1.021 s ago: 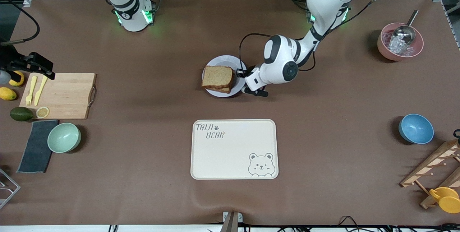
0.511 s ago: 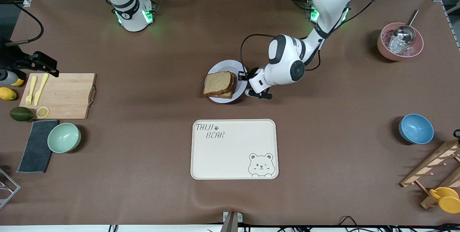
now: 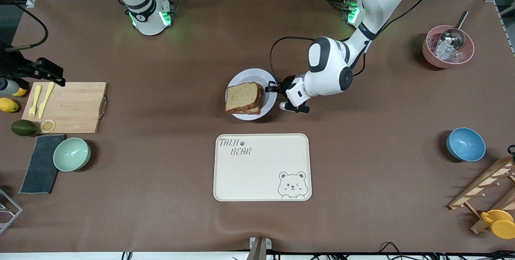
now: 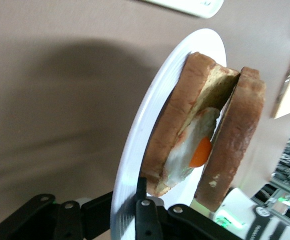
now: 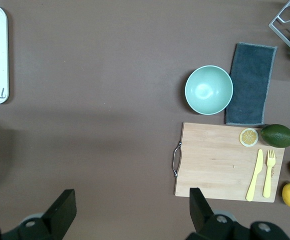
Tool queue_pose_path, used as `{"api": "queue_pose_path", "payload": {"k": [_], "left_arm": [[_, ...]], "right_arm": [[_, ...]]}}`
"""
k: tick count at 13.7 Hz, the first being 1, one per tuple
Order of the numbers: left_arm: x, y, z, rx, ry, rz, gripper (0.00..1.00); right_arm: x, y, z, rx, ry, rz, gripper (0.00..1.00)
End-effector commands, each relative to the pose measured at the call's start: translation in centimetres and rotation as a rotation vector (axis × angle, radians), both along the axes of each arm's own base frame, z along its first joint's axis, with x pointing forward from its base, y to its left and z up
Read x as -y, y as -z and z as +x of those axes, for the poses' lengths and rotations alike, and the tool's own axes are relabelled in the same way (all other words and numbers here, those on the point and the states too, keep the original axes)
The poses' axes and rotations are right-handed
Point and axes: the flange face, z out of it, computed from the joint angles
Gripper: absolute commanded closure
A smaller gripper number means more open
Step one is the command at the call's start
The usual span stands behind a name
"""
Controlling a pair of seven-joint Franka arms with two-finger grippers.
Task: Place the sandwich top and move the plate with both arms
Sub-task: 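Slide the plate onto the bear-printed tray with the left gripper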
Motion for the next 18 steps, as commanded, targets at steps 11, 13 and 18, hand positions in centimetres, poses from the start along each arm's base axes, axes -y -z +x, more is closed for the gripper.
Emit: {"api": "queue_pose_path", "payload": {"k": [11, 13, 18], "left_arm": [[-3.0, -0.9, 12.9, 0.045, -0.307, -0.120, 1.00], [-3.0, 0.5, 14.3, 0.071, -0.360, -0.111, 1.00], [-3.1, 3.4, 15.5, 0.070, -0.405, -0.103, 1.00]], "right_arm": [[-0.2, -1.0, 0.5, 0.033, 0.021, 0.027, 0.00], [-0.3, -0.9, 0.4, 0.030, 0.020, 0.027, 0.00], [-0.1, -1.6, 0.4, 0.042, 0.023, 0.028, 0.00]]}}
